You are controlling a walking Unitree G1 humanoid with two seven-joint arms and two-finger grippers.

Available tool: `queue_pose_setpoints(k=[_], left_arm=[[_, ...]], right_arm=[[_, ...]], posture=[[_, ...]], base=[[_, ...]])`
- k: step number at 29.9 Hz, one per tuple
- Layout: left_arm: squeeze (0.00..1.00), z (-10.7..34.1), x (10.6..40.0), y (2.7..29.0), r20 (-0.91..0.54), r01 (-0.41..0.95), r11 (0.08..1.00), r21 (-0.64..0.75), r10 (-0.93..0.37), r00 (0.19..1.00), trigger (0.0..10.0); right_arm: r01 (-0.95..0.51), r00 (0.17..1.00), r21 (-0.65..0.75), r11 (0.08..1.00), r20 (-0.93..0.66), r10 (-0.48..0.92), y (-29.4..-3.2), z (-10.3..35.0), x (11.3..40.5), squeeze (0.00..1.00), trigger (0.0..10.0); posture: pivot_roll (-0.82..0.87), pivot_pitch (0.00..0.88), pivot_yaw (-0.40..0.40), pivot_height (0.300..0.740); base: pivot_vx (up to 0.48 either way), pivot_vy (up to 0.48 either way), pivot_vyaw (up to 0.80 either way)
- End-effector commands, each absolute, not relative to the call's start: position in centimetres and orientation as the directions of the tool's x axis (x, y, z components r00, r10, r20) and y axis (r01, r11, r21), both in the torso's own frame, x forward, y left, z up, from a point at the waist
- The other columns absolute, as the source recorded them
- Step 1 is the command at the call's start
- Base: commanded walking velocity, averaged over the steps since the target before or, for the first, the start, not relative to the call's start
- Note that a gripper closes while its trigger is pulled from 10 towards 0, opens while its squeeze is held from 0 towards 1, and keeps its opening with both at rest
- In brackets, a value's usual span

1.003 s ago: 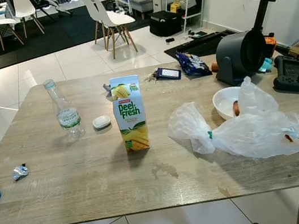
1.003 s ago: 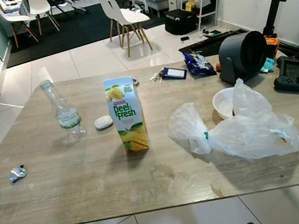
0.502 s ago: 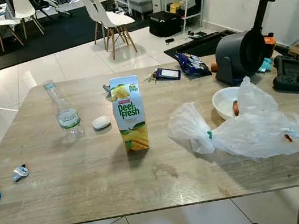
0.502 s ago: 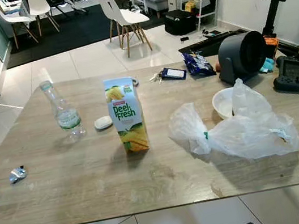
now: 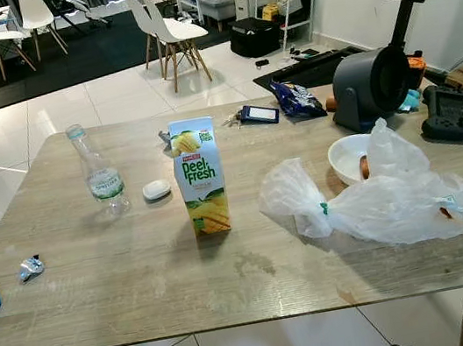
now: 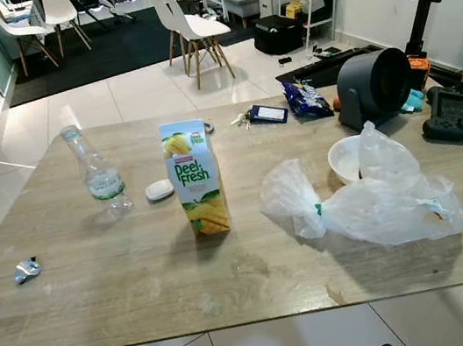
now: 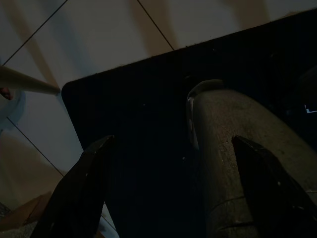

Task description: Restocking fridge

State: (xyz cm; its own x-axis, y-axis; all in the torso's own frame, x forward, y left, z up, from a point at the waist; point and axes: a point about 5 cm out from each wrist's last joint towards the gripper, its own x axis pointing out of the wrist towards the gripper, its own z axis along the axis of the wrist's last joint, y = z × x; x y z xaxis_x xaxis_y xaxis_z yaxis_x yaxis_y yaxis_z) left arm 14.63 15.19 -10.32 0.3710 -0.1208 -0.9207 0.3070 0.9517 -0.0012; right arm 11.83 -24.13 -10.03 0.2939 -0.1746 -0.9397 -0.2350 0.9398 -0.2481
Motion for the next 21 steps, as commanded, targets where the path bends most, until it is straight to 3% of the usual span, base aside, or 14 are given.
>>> queue_pose_setpoints(k=[1, 21], left_arm=[[0.00, -10.43, 14.23, 16.13, -0.929, 0.309, 0.951, 0.018, -0.099, 0.356, 10.0], [0.00, -10.43, 14.25, 16.12, -0.930, 0.310, 0.951, 0.016, -0.100, 0.353, 10.0]], right_arm=[[-0.237, 0.291, -0.240, 0.941, -0.942, -0.167, -23.90, -10.10, 11.80, 0.00, 10.0], [-0.238, 0.288, -0.235, 0.942, -0.944, -0.163, -23.91, -10.09, 11.82, 0.00, 10.0]], posture=[[0.05, 0.000, 0.006, 0.740], [0.05, 0.000, 0.008, 0.740]], base=[[0.000, 0.000, 0.00], [0.000, 0.000, 0.00]])
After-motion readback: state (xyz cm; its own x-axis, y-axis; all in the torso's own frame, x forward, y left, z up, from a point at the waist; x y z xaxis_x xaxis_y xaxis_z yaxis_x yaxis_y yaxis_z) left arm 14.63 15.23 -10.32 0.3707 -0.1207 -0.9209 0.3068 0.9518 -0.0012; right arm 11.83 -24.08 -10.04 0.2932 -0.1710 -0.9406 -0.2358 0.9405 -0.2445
